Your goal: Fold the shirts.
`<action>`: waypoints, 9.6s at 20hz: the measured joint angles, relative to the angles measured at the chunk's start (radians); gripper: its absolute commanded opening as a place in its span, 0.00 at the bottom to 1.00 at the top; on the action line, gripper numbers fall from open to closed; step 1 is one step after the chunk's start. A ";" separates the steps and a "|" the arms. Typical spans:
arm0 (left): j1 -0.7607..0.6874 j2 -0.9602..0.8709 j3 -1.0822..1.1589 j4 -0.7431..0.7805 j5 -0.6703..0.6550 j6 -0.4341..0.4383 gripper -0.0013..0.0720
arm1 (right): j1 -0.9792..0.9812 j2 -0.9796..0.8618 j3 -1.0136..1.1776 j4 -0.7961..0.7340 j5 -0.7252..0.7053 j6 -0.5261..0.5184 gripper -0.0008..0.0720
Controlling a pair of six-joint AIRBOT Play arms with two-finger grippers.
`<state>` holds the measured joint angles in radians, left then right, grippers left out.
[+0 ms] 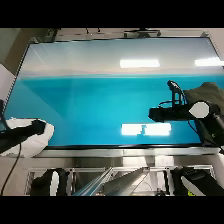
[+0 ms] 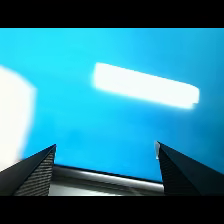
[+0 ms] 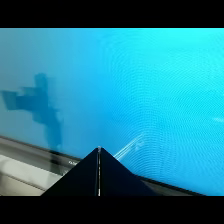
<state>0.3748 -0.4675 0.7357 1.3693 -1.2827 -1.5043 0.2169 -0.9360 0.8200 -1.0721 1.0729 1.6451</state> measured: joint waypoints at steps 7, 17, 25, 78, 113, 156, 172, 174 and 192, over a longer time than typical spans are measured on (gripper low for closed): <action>0.263 -0.281 0.028 0.198 0.076 -0.074 1.00 | 0.000 0.000 0.000 0.001 0.000 0.000 0.04; 0.402 -0.742 0.030 0.228 0.224 -0.082 0.01 | 0.000 0.000 0.000 0.003 0.000 0.000 0.04; 0.209 -0.813 0.240 0.061 0.080 -0.039 0.02 | 0.000 0.000 0.000 0.002 0.000 0.000 0.04; -0.499 -1.194 0.401 -0.439 0.058 0.407 0.18 | -0.031 -1.217 1.077 0.283 0.249 -0.399 0.48; 0.151 -0.082 0.424 -0.895 0.104 0.277 0.04 | -0.200 -0.083 0.847 0.077 0.338 -0.206 0.03; -0.507 0.086 -0.684 -0.700 0.377 -0.169 0.42 | -0.408 -0.615 0.394 0.284 0.145 -0.576 0.65; -0.163 0.011 -0.379 -0.176 0.317 -0.281 0.42 | -0.377 -0.684 0.395 0.292 0.034 -0.576 0.65; -0.080 -0.132 -0.326 -0.237 0.333 -0.154 0.42 | -0.376 -0.702 0.395 0.297 0.008 -0.576 0.65; -0.175 -1.155 0.340 -0.362 0.097 0.291 0.02 | -0.357 -0.772 0.395 0.405 -0.013 -0.596 0.04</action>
<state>0.1997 -1.6230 1.0752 1.0073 -1.1862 -1.2129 -0.1402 -1.7081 1.2152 -0.6674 1.0603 1.0492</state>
